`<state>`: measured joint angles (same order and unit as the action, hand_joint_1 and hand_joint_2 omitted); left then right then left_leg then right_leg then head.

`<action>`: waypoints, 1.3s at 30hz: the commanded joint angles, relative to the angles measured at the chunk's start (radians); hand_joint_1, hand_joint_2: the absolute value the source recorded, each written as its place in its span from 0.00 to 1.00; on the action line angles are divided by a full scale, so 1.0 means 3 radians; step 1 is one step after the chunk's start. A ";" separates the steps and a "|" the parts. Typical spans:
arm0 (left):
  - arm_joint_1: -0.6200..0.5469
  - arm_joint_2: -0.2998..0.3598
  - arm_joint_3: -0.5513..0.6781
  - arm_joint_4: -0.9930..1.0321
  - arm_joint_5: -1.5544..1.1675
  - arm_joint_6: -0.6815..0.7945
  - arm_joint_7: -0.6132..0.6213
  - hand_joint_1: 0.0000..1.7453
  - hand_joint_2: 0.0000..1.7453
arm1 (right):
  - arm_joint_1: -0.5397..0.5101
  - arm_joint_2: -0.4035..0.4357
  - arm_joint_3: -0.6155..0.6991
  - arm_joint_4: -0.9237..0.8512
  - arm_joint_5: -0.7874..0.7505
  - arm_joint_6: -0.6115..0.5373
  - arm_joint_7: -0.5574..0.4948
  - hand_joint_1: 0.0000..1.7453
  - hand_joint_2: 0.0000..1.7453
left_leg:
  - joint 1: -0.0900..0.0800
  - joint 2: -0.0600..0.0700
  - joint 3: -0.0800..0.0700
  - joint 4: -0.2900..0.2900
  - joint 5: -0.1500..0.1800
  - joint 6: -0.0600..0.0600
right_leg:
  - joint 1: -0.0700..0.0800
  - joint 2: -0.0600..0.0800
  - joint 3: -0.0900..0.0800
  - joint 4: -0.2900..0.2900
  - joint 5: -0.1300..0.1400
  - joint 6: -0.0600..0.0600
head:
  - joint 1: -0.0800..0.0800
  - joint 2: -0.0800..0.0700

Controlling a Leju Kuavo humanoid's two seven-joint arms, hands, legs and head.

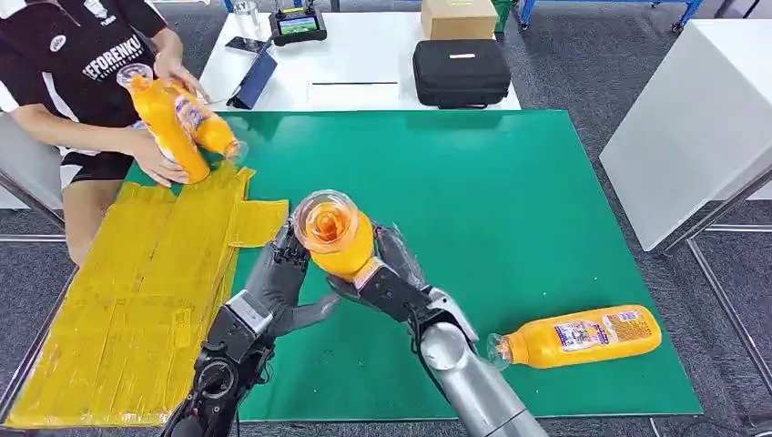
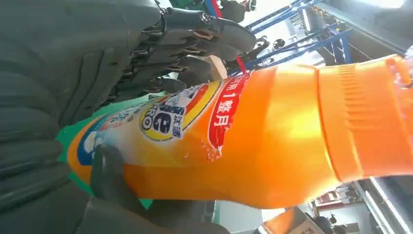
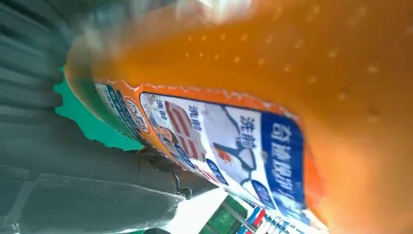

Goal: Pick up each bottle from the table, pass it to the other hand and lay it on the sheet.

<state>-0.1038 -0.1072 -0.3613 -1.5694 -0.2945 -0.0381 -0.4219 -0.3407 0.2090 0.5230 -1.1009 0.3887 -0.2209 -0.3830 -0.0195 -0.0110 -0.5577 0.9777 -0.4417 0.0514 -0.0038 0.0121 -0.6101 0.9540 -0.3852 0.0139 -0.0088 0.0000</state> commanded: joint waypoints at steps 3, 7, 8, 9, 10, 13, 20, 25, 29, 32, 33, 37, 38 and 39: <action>-0.0065 0.0023 -0.0050 0.0208 -0.0139 0.0140 0.0067 0.00 1.00 | 0.0017 -0.0109 0.0130 0.0023 -0.0005 -0.0055 0.0033 1.00 1.00 | 0.0002 -0.0001 0.0011 -0.0002 -0.0004 -0.0009 | 0.0001 -0.0005 0.0012 -0.0003 -0.0004 0.0001 | 0.0000 0.0000; -0.0064 0.0024 -0.0048 0.0220 -0.0156 0.0155 0.0069 0.00 1.00 | 0.0034 -0.0100 0.0152 0.0051 0.0002 -0.0063 0.0032 1.00 1.00 | 0.0001 -0.0002 0.0009 -0.0003 -0.0003 -0.0007 | 0.0001 -0.0005 0.0010 -0.0003 -0.0003 0.0001 | 0.0001 0.0000; -0.0060 0.0024 -0.0046 0.0222 -0.0199 0.0190 0.0078 0.00 1.00 | 0.0045 -0.0082 0.0161 0.0056 0.0015 -0.0079 0.0039 1.00 1.00 | 0.0004 -0.0001 0.0017 -0.0002 -0.0007 -0.0012 | 0.0004 -0.0007 0.0019 -0.0004 -0.0007 0.0001 | 0.0000 0.0000; -0.0059 0.0019 -0.0058 0.0227 -0.0260 0.0229 0.0092 0.00 1.00 | 0.0046 -0.0068 0.0166 0.0061 0.0026 -0.0086 0.0049 1.00 1.00 | 0.0002 0.0000 0.0013 -0.0003 -0.0005 -0.0010 | 0.0002 -0.0004 0.0014 -0.0003 -0.0005 0.0000 | 0.0001 0.0000; -0.0050 0.0010 -0.0072 0.0233 -0.0299 0.0251 0.0095 0.00 1.00 | 0.0044 -0.0060 0.0174 0.0072 0.0039 -0.0083 0.0057 1.00 1.00 | 0.0004 0.0002 0.0019 -0.0002 -0.0008 -0.0013 | 0.0004 -0.0004 0.0020 -0.0003 -0.0008 0.0000 | 0.0000 0.0000; -0.0017 -0.0004 -0.0099 0.0231 -0.0471 0.0383 0.0102 0.00 1.00 | 0.0047 -0.0061 0.0197 0.0094 0.0073 -0.0092 0.0065 1.00 1.00 | 0.0003 0.0000 0.0014 -0.0003 -0.0005 -0.0011 | 0.0002 -0.0005 0.0015 -0.0004 -0.0006 0.0000 | 0.0001 0.0000; 0.0007 -0.0014 -0.0137 0.0168 -0.0603 0.0462 0.0108 0.00 1.00 | 0.0020 -0.0055 0.0216 0.0152 0.0091 -0.0067 0.0085 1.00 1.00 | 0.0007 0.0002 0.0026 0.0002 -0.0014 -0.0020 | 0.0007 -0.0007 0.0028 0.0000 -0.0013 0.0000 | 0.0000 0.0000; 0.0087 -0.0011 -0.0187 0.0202 -0.0650 0.0488 0.0084 0.00 1.00 | 0.0054 -0.0037 0.0265 0.0206 0.0088 -0.0046 0.0073 1.00 1.00 | 0.0005 0.0005 0.0023 -0.0002 -0.0011 -0.0015 | 0.0005 -0.0002 0.0024 -0.0005 -0.0009 0.0000 | 0.0000 0.0000; 0.0083 -0.0023 -0.0213 0.0246 -0.0634 0.0514 0.0049 0.00 1.00 | 0.0040 -0.0017 0.0311 0.0270 0.0085 -0.0027 0.0064 1.00 1.00 | 0.0007 0.0004 0.0026 -0.0001 -0.0014 -0.0017 | 0.0006 -0.0004 0.0028 -0.0004 -0.0012 0.0000 | 0.0000 0.0000; 0.0083 -0.0023 -0.0213 0.0246 -0.0634 0.0514 0.0049 0.00 1.00 | 0.0040 -0.0017 0.0311 0.0270 0.0085 -0.0027 0.0064 1.00 1.00 | 0.0001 0.0000 0.0011 -0.0003 -0.0004 -0.0009 | 0.0001 -0.0004 0.0012 -0.0004 -0.0004 0.0000 | 0.0001 0.0000; 0.0083 -0.0023 -0.0213 0.0246 -0.0634 0.0514 0.0049 0.00 1.00 | 0.0040 -0.0017 0.0311 0.0270 0.0085 -0.0027 0.0064 1.00 1.00 | 0.0004 0.0002 0.0019 -0.0002 -0.0008 -0.0014 | 0.0004 -0.0004 0.0020 -0.0003 -0.0008 0.0000 | 0.0000 0.0000; 0.0083 -0.0023 -0.0213 0.0246 -0.0634 0.0514 0.0049 0.00 1.00 | 0.0040 -0.0017 0.0311 0.0270 0.0085 -0.0027 0.0064 1.00 1.00 | 0.0003 0.0001 0.0010 -0.0002 -0.0005 -0.0010 | 0.0002 -0.0003 0.0011 -0.0004 -0.0004 0.0000 | 0.0000 0.0000; 0.0083 -0.0023 -0.0213 0.0246 -0.0634 0.0514 0.0049 0.00 1.00 | 0.0040 -0.0017 0.0311 0.0270 0.0085 -0.0027 0.0064 1.00 1.00 | 0.0003 0.0001 0.0014 -0.0003 -0.0006 -0.0012 | 0.0003 -0.0005 0.0016 -0.0004 -0.0006 0.0000 | 0.0000 0.0000; 0.0083 -0.0023 -0.0213 0.0246 -0.0634 0.0514 0.0049 0.00 1.00 | 0.0040 -0.0017 0.0311 0.0270 0.0085 -0.0027 0.0064 1.00 1.00 | 0.0005 0.0002 0.0021 -0.0001 -0.0011 -0.0016 | 0.0005 -0.0005 0.0022 -0.0003 -0.0010 0.0000 | 0.0000 0.0000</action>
<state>-0.0599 -0.1160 -0.3998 -1.5499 -0.4875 0.1175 -0.4070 -0.2971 0.2110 0.5928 -1.0769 0.4173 -0.2358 -0.3635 -0.0196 -0.0108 -0.5580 0.9777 -0.4419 0.0512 -0.0039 0.0121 -0.6103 0.9539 -0.3852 0.0139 -0.0088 0.0000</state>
